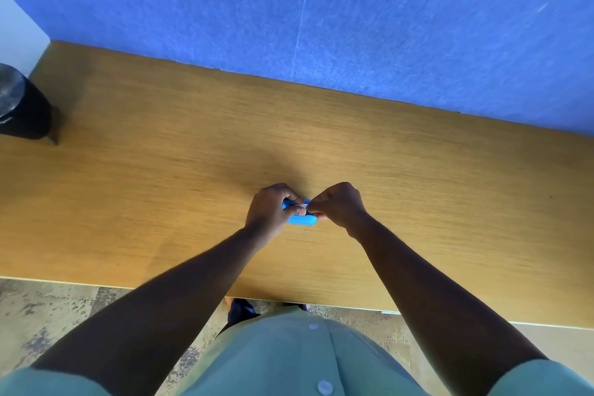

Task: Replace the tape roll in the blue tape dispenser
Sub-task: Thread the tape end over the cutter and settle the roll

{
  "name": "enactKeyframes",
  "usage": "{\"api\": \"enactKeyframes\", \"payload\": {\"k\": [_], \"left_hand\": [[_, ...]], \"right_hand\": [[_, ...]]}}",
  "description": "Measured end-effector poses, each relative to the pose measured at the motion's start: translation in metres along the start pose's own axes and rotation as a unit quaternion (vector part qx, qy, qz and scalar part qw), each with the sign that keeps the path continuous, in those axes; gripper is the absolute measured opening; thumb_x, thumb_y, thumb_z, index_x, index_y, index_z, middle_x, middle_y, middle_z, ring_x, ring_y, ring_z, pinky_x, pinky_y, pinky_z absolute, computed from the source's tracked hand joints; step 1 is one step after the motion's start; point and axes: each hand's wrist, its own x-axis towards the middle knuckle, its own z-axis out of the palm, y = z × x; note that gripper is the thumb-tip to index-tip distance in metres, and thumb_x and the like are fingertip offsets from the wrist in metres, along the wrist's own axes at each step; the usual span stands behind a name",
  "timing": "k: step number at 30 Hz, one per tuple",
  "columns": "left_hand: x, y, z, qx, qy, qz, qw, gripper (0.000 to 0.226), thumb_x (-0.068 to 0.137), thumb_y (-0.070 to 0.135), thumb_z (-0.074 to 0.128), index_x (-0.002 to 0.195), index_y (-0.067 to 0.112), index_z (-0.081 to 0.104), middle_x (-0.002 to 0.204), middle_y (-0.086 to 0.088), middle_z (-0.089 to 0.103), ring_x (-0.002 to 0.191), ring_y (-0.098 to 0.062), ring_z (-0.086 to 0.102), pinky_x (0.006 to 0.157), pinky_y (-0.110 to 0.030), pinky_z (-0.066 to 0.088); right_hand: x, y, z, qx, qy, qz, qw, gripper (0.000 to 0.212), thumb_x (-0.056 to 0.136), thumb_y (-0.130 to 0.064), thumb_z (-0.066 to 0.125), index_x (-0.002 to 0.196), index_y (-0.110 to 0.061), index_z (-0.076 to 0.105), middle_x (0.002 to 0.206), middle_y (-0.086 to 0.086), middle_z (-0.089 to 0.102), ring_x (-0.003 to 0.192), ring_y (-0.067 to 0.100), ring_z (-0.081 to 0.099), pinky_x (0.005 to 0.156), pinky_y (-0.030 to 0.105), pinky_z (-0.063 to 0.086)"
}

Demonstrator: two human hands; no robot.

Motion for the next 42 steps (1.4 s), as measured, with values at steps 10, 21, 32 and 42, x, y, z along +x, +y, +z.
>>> {"api": "enactKeyframes", "payload": {"k": [10,21,32,42], "left_hand": [[-0.001,0.0,0.0,0.004,0.004,0.002,1.0,0.016,0.077,0.022,0.089,0.09,0.018,0.08,0.094,0.007,0.077,0.085,-0.01,0.068,0.077,-0.037,0.06],[0.001,-0.002,0.0,-0.014,-0.006,-0.013,1.0,0.014,0.076,0.018,0.089,0.088,0.018,0.08,0.091,0.01,0.076,0.083,-0.006,0.068,0.072,-0.024,0.053],[0.0,-0.003,0.001,-0.009,0.002,-0.01,1.0,0.016,0.076,0.019,0.09,0.089,0.016,0.081,0.093,0.007,0.077,0.084,-0.008,0.069,0.072,-0.023,0.054],[0.001,-0.003,0.002,-0.013,0.003,-0.012,1.0,0.017,0.075,0.018,0.09,0.09,0.016,0.081,0.093,0.007,0.078,0.084,-0.007,0.069,0.073,-0.021,0.054]], "right_hand": [[-0.001,0.002,-0.001,0.009,0.005,-0.005,1.0,0.008,0.077,-0.01,0.087,0.079,-0.013,0.08,0.075,0.005,0.079,0.064,0.012,0.074,0.054,0.022,0.054],[0.001,0.008,-0.001,0.038,0.003,-0.002,0.999,0.009,0.082,-0.014,0.084,0.086,-0.008,0.081,0.077,0.006,0.08,0.067,0.012,0.075,0.07,0.029,0.061],[0.002,0.004,0.0,0.039,0.009,0.001,0.999,0.01,0.079,-0.013,0.087,0.082,-0.007,0.079,0.077,0.007,0.08,0.069,0.017,0.079,0.071,0.03,0.066],[0.004,0.002,0.002,0.047,0.025,0.021,0.998,0.007,0.079,-0.006,0.082,0.084,-0.002,0.079,0.074,0.009,0.079,0.068,0.02,0.08,0.065,0.027,0.064]]}}
